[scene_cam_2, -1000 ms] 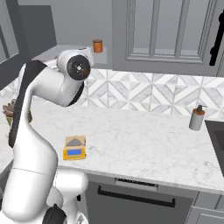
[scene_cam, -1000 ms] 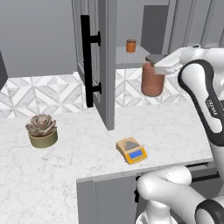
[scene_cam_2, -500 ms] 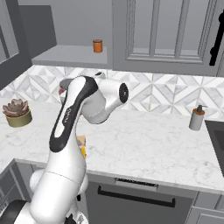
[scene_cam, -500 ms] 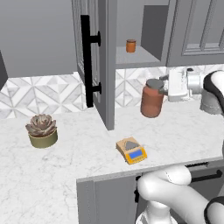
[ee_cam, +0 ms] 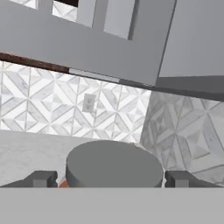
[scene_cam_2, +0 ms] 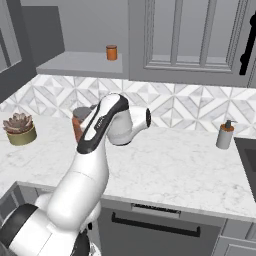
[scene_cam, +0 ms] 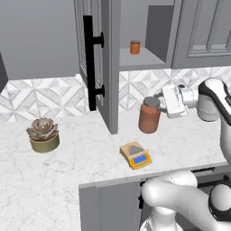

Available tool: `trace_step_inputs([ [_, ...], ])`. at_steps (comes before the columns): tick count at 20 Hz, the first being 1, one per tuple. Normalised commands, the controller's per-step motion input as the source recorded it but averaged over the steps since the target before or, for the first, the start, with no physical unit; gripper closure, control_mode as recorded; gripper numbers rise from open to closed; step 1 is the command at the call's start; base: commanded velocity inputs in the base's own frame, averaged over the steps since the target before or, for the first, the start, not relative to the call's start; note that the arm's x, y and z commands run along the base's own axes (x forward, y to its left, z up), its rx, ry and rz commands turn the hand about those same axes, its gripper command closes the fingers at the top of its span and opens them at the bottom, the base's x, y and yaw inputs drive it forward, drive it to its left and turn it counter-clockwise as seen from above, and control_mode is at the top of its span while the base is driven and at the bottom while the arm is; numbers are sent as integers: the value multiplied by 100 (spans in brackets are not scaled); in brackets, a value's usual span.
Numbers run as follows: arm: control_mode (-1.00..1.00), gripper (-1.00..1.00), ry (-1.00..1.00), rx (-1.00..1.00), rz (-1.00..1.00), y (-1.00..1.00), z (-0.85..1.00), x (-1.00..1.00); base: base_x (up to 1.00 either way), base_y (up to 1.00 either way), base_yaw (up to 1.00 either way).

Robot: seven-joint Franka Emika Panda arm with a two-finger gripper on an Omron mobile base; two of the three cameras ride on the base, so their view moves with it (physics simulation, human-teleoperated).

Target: Pick the honey bottle and place it on the digital scale for weighing, and close the cabinet.

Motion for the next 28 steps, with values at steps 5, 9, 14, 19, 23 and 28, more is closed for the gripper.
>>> trace_step_inputs([
  [5,-100,100,2,-2,3,20,-46,22,0,0,0],
  [9,-100,100,0,0,5,15,-33,1,0,0,0],
  [14,-100,100,0,0,9,0,-30,0,0,0,0],
  [19,-100,100,6,-1,8,6,-33,0,0,0,0],
  [23,-100,100,6,-2,7,17,-34,-2,0,0,0],
  [28,-100,100,2,0,1,12,-23,1,0,0,0],
])
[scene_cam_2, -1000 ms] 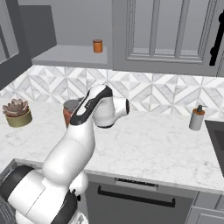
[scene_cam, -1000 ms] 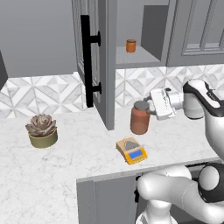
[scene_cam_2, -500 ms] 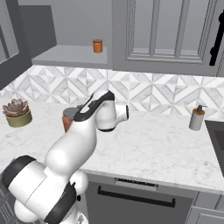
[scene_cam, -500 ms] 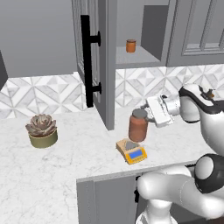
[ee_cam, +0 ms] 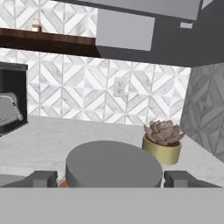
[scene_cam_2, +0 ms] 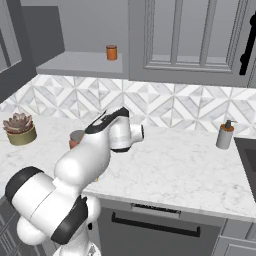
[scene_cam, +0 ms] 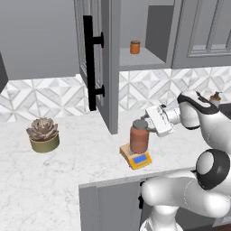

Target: Pick the honey bottle and place it on the digital scale for weighing, and close the cabinet.

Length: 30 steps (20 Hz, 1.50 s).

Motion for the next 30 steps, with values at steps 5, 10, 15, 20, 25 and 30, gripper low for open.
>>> trace_step_inputs([
  [5,-100,100,0,0,0,8,-27,12,0,0,0],
  [10,-100,100,1,0,0,13,-20,26,0,0,0],
  [15,-100,100,3,0,0,0,-6,28,0,0,0],
  [20,-100,100,5,0,0,0,-45,4,0,0,0],
  [25,-100,100,0,0,0,2,-55,0,0,0,0],
  [30,-100,-100,-2,0,0,2,-24,0,0,0,0],
])
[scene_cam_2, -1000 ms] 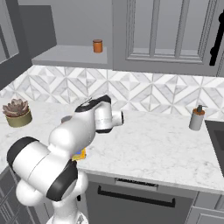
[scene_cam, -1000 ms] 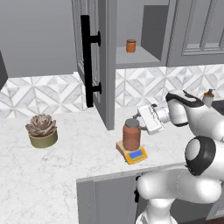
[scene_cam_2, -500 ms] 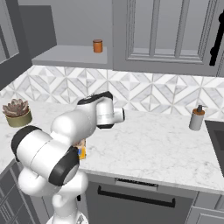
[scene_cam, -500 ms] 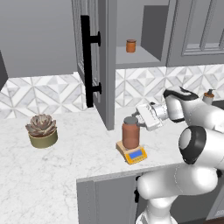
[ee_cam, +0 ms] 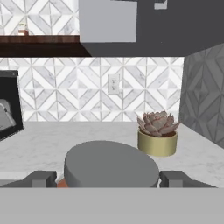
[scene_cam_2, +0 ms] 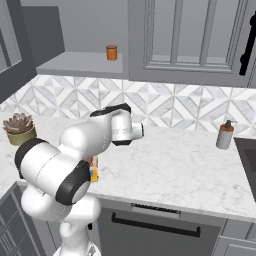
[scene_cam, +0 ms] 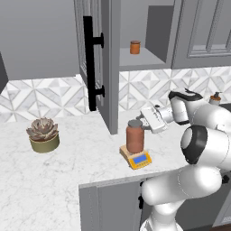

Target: Pick the honey bottle and place it on the digital scale for weighing, and close the cabinet.

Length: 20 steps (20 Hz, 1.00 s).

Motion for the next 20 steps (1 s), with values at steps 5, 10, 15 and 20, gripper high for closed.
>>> trace_step_inputs([
  [5,-100,-100,-1,0,0,0,-1,-1,0,0,0],
  [10,-100,-100,-1,0,0,0,0,-1,0,0,0],
  [15,-100,-100,-5,0,0,-1,0,-7,0,0,0],
  [20,-100,-100,-5,1,0,-8,0,-6,0,0,0],
])
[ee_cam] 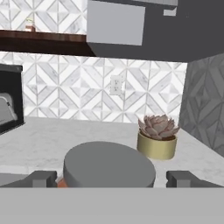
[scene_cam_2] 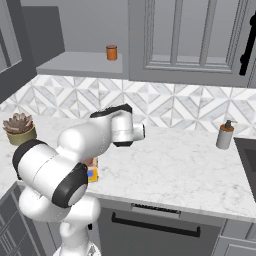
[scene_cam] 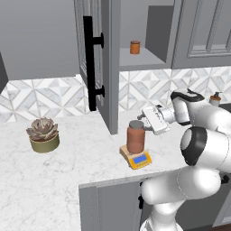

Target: Pick the honey bottle and place it on the digital scale for weighing, and close the cabinet.

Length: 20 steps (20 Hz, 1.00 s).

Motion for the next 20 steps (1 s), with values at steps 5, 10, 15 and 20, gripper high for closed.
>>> trace_step_inputs([
  [5,-100,-100,-4,1,0,-7,0,-1,0,0,0],
  [10,-100,-100,-4,0,0,-4,0,0,0,0,0],
  [15,-100,-100,-3,0,0,-2,0,0,0,0,0],
  [20,-100,-100,0,0,0,-18,0,0,0,0,0],
])
